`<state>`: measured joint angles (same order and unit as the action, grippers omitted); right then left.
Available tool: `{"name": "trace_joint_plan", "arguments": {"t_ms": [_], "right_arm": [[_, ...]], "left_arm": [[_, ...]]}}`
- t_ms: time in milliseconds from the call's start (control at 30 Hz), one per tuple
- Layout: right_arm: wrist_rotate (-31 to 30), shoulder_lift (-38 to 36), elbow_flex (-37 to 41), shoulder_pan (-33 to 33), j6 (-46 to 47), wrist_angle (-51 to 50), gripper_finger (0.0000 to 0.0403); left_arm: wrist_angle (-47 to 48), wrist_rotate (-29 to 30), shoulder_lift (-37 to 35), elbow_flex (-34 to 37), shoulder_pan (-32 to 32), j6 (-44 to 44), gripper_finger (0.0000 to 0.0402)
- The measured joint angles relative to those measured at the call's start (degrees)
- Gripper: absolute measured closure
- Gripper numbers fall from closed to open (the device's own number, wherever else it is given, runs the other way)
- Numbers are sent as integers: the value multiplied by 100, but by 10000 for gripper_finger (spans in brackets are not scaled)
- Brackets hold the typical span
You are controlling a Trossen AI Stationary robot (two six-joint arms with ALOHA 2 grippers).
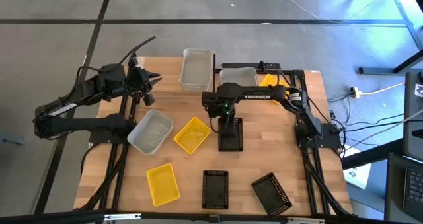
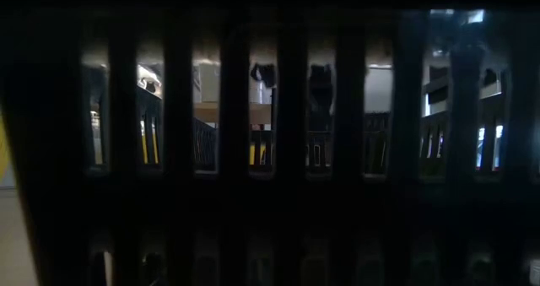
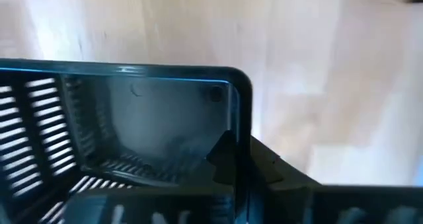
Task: Stack baskets on shelf by color
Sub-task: Put the top black bin on the shelf
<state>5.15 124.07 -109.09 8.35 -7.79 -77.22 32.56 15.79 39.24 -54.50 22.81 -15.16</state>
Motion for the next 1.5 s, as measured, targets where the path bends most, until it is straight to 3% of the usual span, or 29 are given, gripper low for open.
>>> {"name": "trace_joint_plan", "arguments": {"t_ms": [300, 433, 633, 1067, 1500], "right_arm": [[-1602, -3, -1895, -75, 635, -1335, 402], [-2287, -24, -2604, -71, 766, -1222, 402], [-3335, -313, -2486, -32, 735, -853, 403], [-4290, -345, -2589, 23, 605, -578, 403], [-5802, -700, -2589, -22, 734, -118, 403]], "left_arm": [[0, -2, 0, 0, 0, 7, 348], [0, -227, 2, 0, 0, 11, 348], [-13, -660, 17, 0, -11, 63, 348], [-119, -589, 39, 0, -11, 905, 316], [-1767, -712, 871, 0, -11, 1014, 318]]}}
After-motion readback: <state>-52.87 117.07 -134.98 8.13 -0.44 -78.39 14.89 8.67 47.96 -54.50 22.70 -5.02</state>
